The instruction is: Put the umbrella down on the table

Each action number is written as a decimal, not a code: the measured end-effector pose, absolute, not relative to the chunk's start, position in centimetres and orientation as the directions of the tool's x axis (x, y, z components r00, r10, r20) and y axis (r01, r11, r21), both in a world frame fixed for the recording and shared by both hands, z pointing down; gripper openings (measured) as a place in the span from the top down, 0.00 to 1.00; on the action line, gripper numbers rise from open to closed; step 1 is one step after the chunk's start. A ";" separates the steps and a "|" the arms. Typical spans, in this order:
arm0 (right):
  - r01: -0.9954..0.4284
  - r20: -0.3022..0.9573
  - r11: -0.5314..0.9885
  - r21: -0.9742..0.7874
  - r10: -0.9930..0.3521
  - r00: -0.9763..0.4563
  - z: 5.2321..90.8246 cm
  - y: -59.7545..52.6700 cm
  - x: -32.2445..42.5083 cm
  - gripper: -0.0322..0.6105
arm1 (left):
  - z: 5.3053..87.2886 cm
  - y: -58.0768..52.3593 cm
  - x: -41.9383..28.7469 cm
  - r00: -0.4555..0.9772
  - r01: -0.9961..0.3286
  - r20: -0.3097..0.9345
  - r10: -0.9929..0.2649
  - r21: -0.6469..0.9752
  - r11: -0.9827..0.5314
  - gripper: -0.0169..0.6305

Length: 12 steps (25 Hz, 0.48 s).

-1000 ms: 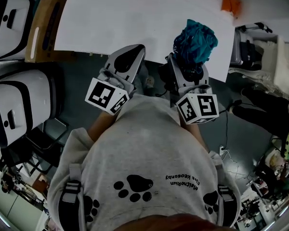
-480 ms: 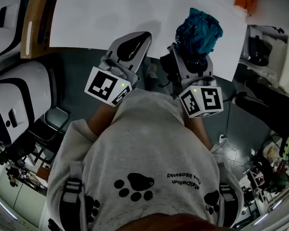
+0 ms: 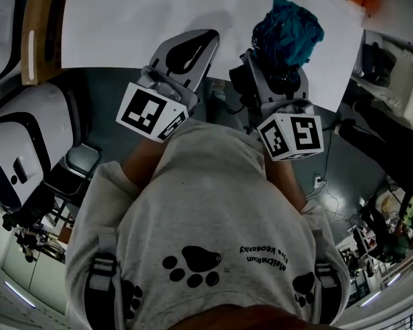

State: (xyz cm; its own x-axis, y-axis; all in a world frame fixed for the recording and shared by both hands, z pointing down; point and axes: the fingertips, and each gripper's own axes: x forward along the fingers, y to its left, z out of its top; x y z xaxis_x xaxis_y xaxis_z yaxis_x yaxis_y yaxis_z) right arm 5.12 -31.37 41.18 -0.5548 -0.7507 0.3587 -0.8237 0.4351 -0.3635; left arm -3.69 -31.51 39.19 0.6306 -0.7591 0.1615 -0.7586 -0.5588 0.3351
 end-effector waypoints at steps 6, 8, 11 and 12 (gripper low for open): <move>-0.828 0.394 0.419 -0.373 -0.737 -0.550 43.0 -32.6 4.7 0.52 | 40.5 -33.2 -3.5 0.645 -0.746 0.174 -0.744 0.350 -0.566 0.95; -0.829 0.401 0.416 -0.373 -0.734 -0.548 43.9 -33.8 4.4 0.52 | 41.4 -34.4 -3.7 0.649 -0.744 0.180 -0.739 0.353 -0.567 0.95; -0.833 0.413 0.408 -0.374 -0.731 -0.543 45.0 -35.0 4.0 0.52 | 42.4 -35.4 -3.7 0.655 -0.739 0.191 -0.731 0.363 -0.568 0.95; -0.835 0.420 0.405 -0.373 -0.729 -0.541 45.3 -35.2 4.0 0.52 | 42.7 -35.6 -3.8 0.656 -0.739 0.195 -0.729 0.367 -0.565 0.95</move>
